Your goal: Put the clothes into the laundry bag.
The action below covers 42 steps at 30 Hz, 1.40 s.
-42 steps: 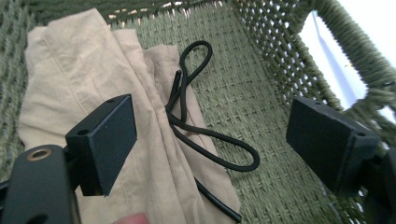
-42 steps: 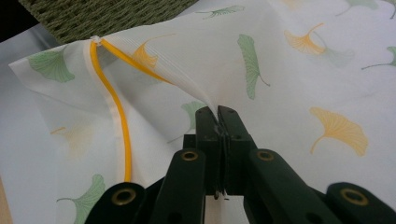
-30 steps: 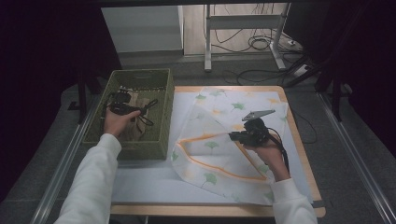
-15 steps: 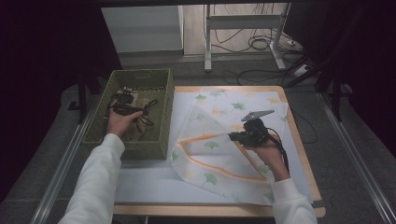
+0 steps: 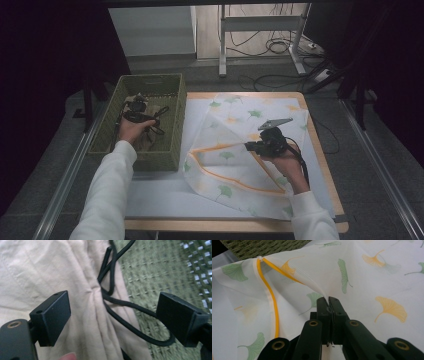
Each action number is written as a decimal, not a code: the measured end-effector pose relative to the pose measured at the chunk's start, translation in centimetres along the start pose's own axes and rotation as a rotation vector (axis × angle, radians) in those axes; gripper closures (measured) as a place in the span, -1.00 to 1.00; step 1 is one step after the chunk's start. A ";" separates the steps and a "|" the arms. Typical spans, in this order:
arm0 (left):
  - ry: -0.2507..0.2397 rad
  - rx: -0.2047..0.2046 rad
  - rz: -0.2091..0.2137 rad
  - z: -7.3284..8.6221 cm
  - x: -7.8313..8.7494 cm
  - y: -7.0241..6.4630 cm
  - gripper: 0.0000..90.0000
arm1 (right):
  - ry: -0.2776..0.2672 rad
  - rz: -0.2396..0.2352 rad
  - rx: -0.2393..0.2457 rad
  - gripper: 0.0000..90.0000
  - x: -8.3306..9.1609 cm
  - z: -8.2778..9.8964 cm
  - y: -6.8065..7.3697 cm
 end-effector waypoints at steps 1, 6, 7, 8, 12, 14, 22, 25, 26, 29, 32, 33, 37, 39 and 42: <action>0.000 0.000 0.000 0.0 0.0 0.0 -0.71 | 0.000 0.001 -0.003 0.92 0.0 0.0 0.0; 0.039 -0.005 -0.007 -0.1 -0.9 0.3 -0.72 | 0.001 0.005 -0.007 0.92 0.0 0.1 -0.1; 0.039 -0.005 -0.007 -0.1 -0.9 0.3 -0.74 | 0.001 0.005 -0.007 0.92 0.0 0.1 -0.1; 0.055 -0.016 -0.014 -0.1 -1.2 0.2 -0.75 | 0.000 0.000 -0.007 0.92 -0.1 0.1 -0.1; 0.094 -0.027 -0.048 -0.4 -1.6 0.0 -0.75 | 0.003 0.001 -0.005 0.92 -0.2 0.0 -0.1; 0.101 -0.022 -0.061 -0.4 -1.7 0.0 -0.71 | 0.009 0.001 -0.003 0.92 -0.4 0.0 -0.1; 0.135 -0.053 -0.107 -0.4 -2.1 -0.3 -0.68 | 0.015 0.003 -0.009 0.92 -0.5 0.1 -0.1; 0.147 -0.057 -0.117 -0.4 -2.2 -0.4 -0.66 | 0.017 0.001 -0.009 0.92 -0.5 0.1 -0.1; 0.152 -0.058 -0.123 -0.3 -2.2 -0.4 -0.66 | 0.016 0.002 -0.011 0.92 -0.5 0.1 -0.1; 0.158 -0.058 -0.134 -0.3 -2.2 -0.3 -0.52 | 0.015 0.001 -0.011 0.92 -0.5 0.1 -0.2; 0.157 -0.060 -0.153 -0.3 -2.2 -0.2 -0.44 | 0.015 0.001 -0.011 0.92 -0.5 0.1 -0.2; 0.162 -0.062 -0.157 -0.3 -2.2 -0.3 -0.41 | 0.016 0.001 -0.010 0.92 -0.5 0.1 -0.2; 0.172 -0.059 -0.150 -0.3 -1.9 -0.3 -0.22 | 0.015 0.000 -0.009 0.92 -0.4 0.1 -0.1; 0.166 -0.040 -0.156 -0.3 -1.7 0.1 -0.09 | 0.016 -0.001 -0.008 0.92 -0.4 0.1 -0.1; 0.157 -0.027 -0.152 -0.2 -1.7 0.3 0.02 | 0.015 0.000 -0.008 0.92 -0.4 0.2 -0.2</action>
Point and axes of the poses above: each handheld gripper's, and its own axes: x roughly backward along the jaws, z roughly out of its underside, y roughly to its left, the point moved 2 cm from there along -x, roughly forward along the jaws, and after that the axes turned 11 degrees about y, right-handed, at the moved point
